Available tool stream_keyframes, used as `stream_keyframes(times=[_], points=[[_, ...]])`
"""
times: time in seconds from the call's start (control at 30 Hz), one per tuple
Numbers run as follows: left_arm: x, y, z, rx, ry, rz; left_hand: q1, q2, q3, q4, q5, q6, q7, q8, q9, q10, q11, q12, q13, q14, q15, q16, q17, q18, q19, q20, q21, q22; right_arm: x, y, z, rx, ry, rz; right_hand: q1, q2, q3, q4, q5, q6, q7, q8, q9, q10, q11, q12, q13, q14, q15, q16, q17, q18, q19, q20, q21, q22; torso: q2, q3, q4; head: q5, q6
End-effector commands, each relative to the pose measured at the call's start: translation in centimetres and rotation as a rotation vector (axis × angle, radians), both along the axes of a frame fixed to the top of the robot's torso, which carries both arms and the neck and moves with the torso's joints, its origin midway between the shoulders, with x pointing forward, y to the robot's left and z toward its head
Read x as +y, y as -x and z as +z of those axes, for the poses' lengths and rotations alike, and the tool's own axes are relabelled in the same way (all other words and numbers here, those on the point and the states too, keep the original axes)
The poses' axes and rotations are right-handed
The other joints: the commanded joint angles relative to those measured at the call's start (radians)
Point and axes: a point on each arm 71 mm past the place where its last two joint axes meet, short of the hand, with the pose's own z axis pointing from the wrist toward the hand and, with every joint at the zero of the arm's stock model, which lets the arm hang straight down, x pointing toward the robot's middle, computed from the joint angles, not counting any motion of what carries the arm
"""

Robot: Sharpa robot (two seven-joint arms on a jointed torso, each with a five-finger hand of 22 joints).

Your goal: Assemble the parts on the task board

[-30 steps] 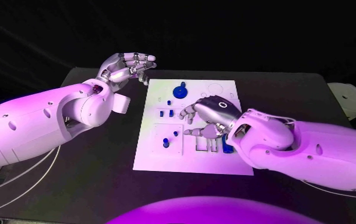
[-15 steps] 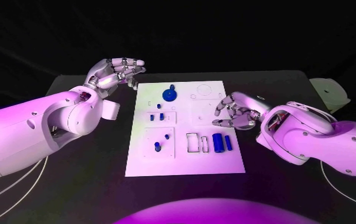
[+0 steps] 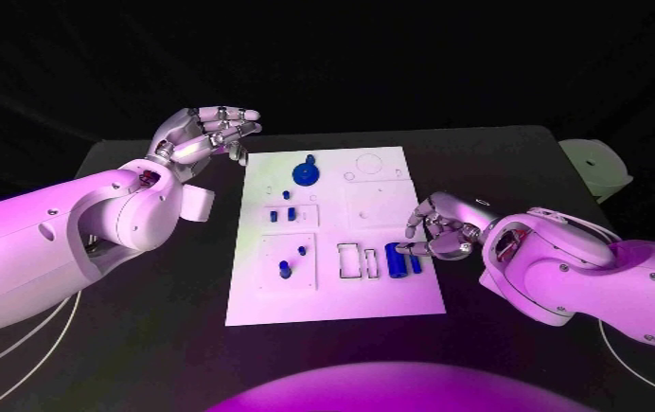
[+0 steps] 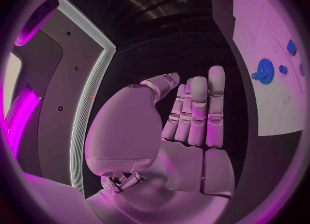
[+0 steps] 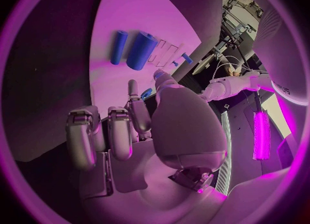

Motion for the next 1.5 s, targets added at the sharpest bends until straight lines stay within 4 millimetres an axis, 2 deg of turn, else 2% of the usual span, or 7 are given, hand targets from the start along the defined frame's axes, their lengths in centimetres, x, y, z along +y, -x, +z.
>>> stream_keyframes(times=[0.03, 0.57, 1.0, 1.23, 1.5], points=[[-0.2, 0.1, 0.1, -0.003, 0.011, -0.017, 0.005, 0.003, -0.001, -0.003, 0.005, -0.009, 0.000, 0.001, -0.001, -0.005, 0.000, 0.005, 0.001, -0.009, 0.000, 0.002, -0.001, 0.016, -0.002, 0.002, -0.005, -0.001, 0.1, 0.3, -0.4, 0.000, 0.061, -0.005, -0.012, 0.001, -0.010, -0.002, 0.005, -0.001, -0.009, 0.005, 0.002, 0.006, 0.002, 0.006, 0.003, 0.090, -0.005, 0.004, 0.192, -0.007, 0.105, -0.004, 0.005, 0.263, 0.001, 0.0010, 0.0010, -0.001, -0.001], [-0.1, 0.1, 0.1, -0.001, 0.010, -0.017, 0.004, 0.003, -0.002, -0.003, 0.005, -0.010, 0.000, 0.001, -0.001, -0.007, 0.000, 0.006, 0.002, -0.008, 0.001, 0.003, -0.002, 0.016, -0.001, 0.002, -0.005, -0.001, 1.2, 0.7, -1.9, 0.013, 0.078, 0.027, -0.024, 0.008, -0.024, -0.002, -0.001, 0.000, -0.010, 0.009, 0.005, 0.004, 0.001, 0.003, 0.004, 0.089, -0.006, 0.002, 0.188, -0.007, 0.105, -0.005, 0.005, 0.263, 0.001, 0.0012, 0.0002, 0.001, -0.002], [-0.1, 0.2, 0.1, 0.001, 0.010, -0.020, 0.003, 0.003, -0.003, -0.003, 0.005, -0.010, 0.000, 0.001, -0.001, -0.008, 0.000, 0.007, 0.002, -0.008, 0.001, 0.004, -0.002, 0.016, -0.001, 0.002, -0.005, -0.001, 2.5, 0.6, -3.5, 0.020, 0.097, 0.060, -0.029, 0.013, -0.030, -0.001, -0.004, 0.000, -0.011, 0.010, 0.006, 0.004, 0.001, 0.003, 0.006, 0.089, -0.006, 0.002, 0.187, -0.007, 0.105, -0.005, 0.005, 0.263, 0.000, -0.0005, 0.0042, 0.001, -0.007], [-0.1, 0.2, 0.1, 0.002, 0.010, -0.021, 0.001, 0.003, -0.003, -0.001, 0.005, -0.010, 0.000, 0.002, -0.001, -0.008, 0.001, 0.008, 0.002, -0.008, 0.001, 0.004, -0.002, 0.016, -0.001, 0.003, -0.005, -0.001, 3.1, 0.8, -4.2, 0.033, 0.074, 0.054, -0.022, 0.023, -0.031, -0.003, -0.002, 0.002, -0.012, 0.013, 0.008, -0.005, -0.001, -0.013, -0.007, 0.088, -0.007, 0.000, 0.183, -0.007, 0.105, -0.005, 0.005, 0.263, -0.001, -0.0015, 0.0062, 0.002, -0.007], [0.0, 0.2, 0.1, 0.003, 0.009, -0.020, 0.001, 0.003, -0.003, -0.001, 0.005, -0.010, 0.000, 0.002, -0.001, -0.008, 0.001, 0.008, 0.002, -0.008, 0.001, 0.004, -0.002, 0.016, -0.001, 0.003, -0.005, -0.001, 3.1, 0.8, -4.1, 0.009, 0.060, 0.038, 0.039, 0.049, -0.017, -0.008, 0.024, 0.005, -0.017, 0.019, 0.012, 0.003, -0.006, -0.009, 0.008, 0.089, -0.011, 0.001, 0.186, -0.007, 0.105, -0.009, 0.005, 0.263, -0.002, -0.0020, 0.0073, 0.001, -0.008]])
